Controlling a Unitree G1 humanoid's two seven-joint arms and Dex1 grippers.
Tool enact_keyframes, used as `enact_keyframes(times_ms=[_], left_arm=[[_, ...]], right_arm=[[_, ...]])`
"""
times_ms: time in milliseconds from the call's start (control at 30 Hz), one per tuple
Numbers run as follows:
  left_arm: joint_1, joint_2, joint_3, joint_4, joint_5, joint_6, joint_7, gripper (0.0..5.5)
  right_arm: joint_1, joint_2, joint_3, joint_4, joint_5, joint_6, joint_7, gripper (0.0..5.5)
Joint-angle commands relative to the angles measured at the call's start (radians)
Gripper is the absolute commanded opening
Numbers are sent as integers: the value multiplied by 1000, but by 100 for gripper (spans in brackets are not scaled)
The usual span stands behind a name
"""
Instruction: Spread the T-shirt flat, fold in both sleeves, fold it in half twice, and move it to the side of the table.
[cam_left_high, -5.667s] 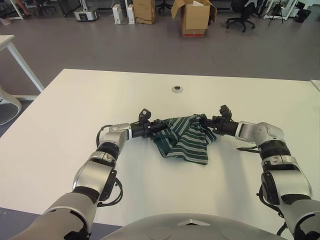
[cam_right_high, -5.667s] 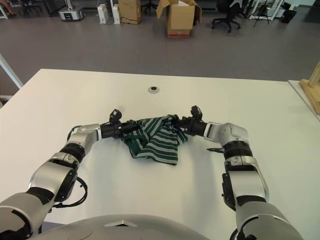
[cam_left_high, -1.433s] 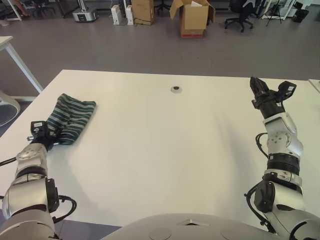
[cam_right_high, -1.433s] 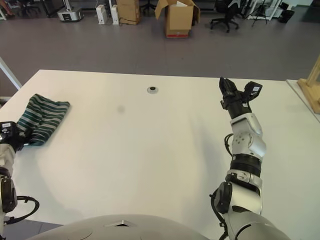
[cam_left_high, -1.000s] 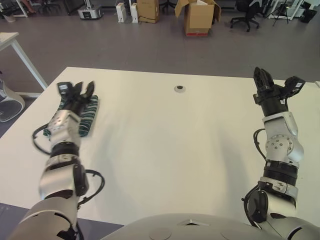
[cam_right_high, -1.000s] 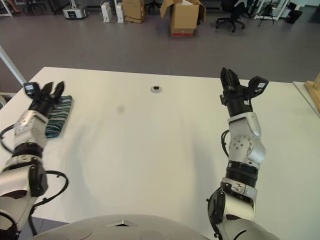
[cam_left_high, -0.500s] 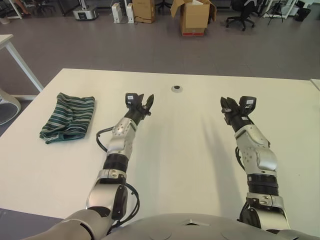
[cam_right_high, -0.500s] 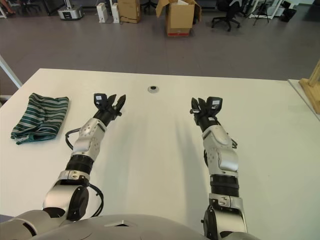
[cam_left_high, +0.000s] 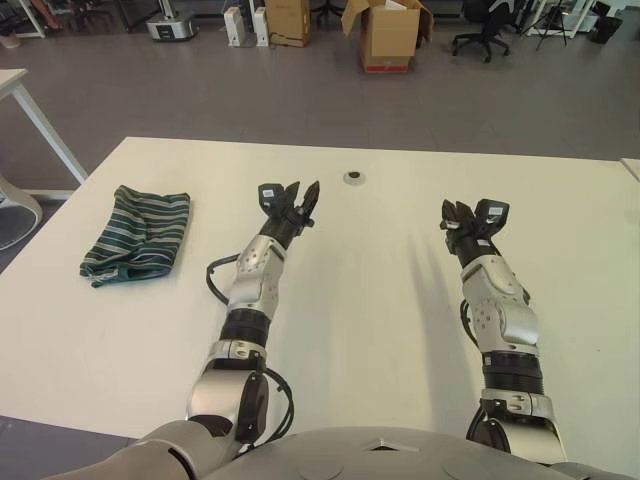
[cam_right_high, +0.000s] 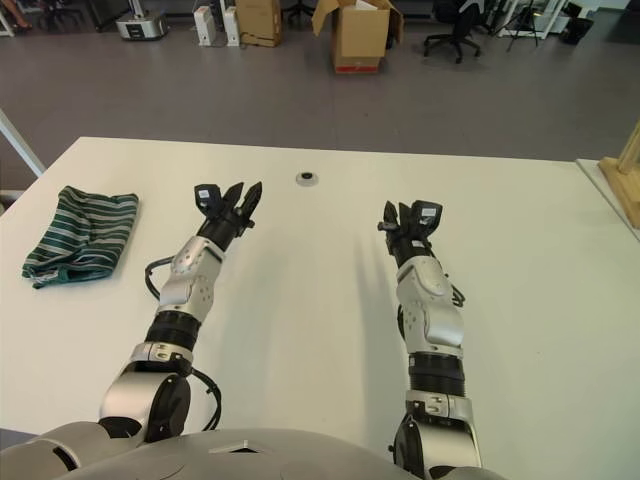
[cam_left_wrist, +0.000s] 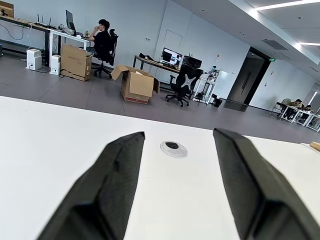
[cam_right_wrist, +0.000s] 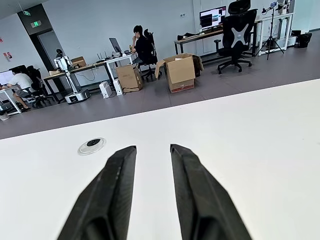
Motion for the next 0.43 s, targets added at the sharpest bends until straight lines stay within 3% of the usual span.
enact_keyframes(times_ms=[33,433], left_arm=[[-18,-4,-12,13,3,18,-18,253],[47,12,1,-84,-8,100,12,253]], right_arm=[[8,13,-7,13,-3,-10,-8,127],[-6,25,25,23,-7,-3,8,127]])
